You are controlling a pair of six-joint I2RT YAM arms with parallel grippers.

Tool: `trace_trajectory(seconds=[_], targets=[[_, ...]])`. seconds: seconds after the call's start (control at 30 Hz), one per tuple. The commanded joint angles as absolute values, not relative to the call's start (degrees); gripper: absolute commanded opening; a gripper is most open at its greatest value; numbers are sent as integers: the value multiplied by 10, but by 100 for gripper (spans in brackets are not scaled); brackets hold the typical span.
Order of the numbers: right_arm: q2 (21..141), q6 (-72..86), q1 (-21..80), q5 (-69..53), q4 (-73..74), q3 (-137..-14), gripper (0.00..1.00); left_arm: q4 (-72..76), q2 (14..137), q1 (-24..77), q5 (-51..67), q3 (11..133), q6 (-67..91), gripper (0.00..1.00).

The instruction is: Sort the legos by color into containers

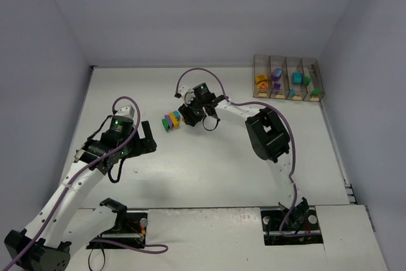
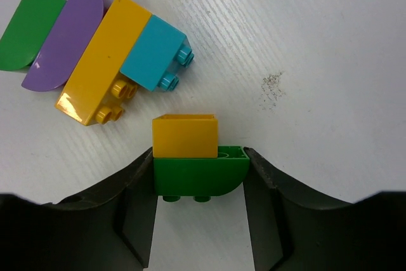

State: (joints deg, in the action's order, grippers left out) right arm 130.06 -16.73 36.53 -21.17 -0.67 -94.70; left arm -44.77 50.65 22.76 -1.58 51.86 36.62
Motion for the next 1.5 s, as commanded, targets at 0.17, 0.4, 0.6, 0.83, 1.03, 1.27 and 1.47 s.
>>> trace_trajectory(seconds=[0.17, 0.4, 0.6, 0.83, 1.03, 1.27, 1.47], targets=[[1274, -165, 374, -186, 25, -910, 5, -435, 505, 226, -21, 548, 365, 90], [1145, -134, 380, -178, -25, -844, 0, -404, 526, 226, 22, 583, 354, 90], [1024, -132, 398, -187, -43, -765, 0, -320, 574, 226, 128, 620, 352, 90], [915, -113, 425, -190, -75, -706, 0, -268, 618, 225, 224, 661, 328, 86], [859, -116, 441, -187, -88, -690, 0, -268, 652, 221, 259, 710, 306, 79], [825, -120, 446, -184, -90, -688, 0, -259, 694, 219, 312, 737, 300, 72], [802, -123, 446, -180, -98, -672, 0, -247, 711, 201, 346, 735, 303, 70]])
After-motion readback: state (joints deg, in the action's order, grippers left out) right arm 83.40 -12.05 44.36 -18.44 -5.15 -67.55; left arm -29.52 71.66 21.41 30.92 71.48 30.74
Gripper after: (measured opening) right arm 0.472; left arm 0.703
